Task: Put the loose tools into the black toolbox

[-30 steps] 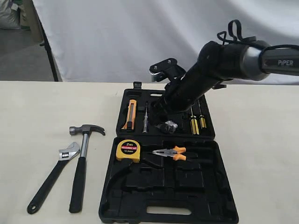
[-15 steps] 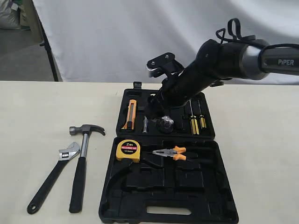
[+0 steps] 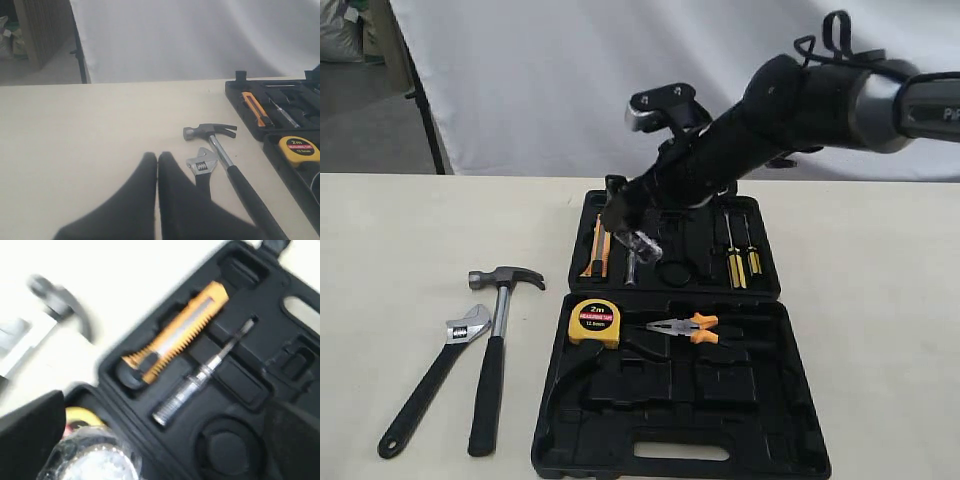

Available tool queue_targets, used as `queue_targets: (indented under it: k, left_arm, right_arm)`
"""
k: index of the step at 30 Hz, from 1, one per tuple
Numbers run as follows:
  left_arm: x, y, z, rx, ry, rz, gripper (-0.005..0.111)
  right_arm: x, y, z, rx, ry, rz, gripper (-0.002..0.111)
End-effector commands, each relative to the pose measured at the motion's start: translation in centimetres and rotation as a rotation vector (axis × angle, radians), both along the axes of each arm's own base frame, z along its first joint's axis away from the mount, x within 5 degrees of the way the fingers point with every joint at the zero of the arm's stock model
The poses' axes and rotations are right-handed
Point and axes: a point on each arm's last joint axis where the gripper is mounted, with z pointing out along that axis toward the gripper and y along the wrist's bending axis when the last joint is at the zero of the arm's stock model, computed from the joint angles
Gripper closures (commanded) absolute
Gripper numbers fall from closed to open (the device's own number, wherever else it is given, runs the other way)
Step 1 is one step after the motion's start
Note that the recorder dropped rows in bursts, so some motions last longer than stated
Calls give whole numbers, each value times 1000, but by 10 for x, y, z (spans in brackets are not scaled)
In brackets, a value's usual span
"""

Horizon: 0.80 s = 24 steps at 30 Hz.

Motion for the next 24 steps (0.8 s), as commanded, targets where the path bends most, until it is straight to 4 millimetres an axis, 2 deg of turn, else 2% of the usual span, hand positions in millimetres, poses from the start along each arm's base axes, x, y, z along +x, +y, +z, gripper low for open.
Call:
queue_targets:
  k: [1,4,11,18,24]
  left_arm:
    - [0,0,-1,-10,1,5,106]
    - [0,0,-1,-10,1,5,106]
    - [0,0,-1,-10,1,5,106]
    - [0,0,-1,-10,1,5,106]
    - [0,0,-1,-10,1,5,106]
  right_arm:
    - [-11,-3,40,194,85,-78,4]
    - [-16,-4,47,273,182,-46,4]
    - [-9,-8,13,178,181,-90,4]
    - [-11,-8,10,152,195,-68,4]
    - [-45,26,8,95,196,147,4]
